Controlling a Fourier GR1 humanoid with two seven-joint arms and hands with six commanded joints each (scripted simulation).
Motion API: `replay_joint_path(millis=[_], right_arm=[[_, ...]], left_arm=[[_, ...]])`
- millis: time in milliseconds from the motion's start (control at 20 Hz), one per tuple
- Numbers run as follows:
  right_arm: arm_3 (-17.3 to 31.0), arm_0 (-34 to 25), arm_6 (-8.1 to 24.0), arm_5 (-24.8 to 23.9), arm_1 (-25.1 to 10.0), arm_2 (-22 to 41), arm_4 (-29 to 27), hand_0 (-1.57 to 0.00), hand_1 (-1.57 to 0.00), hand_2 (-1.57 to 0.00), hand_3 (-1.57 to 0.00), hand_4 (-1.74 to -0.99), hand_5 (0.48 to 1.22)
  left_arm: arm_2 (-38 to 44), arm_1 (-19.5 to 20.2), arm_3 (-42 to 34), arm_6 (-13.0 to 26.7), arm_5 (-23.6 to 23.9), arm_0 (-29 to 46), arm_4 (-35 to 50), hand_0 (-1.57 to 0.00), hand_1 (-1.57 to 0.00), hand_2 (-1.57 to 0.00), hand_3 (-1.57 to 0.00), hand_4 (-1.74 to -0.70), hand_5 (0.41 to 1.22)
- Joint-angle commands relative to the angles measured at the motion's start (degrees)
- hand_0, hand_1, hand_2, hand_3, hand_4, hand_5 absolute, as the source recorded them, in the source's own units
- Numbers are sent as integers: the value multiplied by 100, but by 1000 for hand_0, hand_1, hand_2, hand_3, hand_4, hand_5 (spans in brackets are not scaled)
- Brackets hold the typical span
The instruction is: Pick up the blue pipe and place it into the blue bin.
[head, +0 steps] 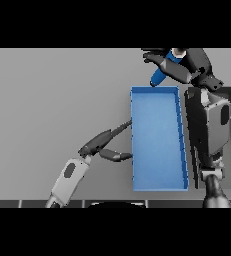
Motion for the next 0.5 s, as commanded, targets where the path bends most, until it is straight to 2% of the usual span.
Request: replay_joint_path(millis=[0,100,450], right_arm=[[222,96,-77,69,-116,-83,173,-1571,-1571,-1571,-1571,-1741,1221],[504,349,-73,203,-227,-252,250,-1571,-1571,-1571,-1571,-1741,1221],[87,1857,245,47,-103,-330,478,-1571,-1571,-1571,-1571,-1741,1221]], left_arm=[[2,33,-38,-79,6,23,-11,1,1,1,1,-882,411],[-5,76,-56,-98,33,5,-75,1,1,1,1,-874,413],[-69,41,-105,-95,-17,144,-24,1,1,1,1,-875,422]])
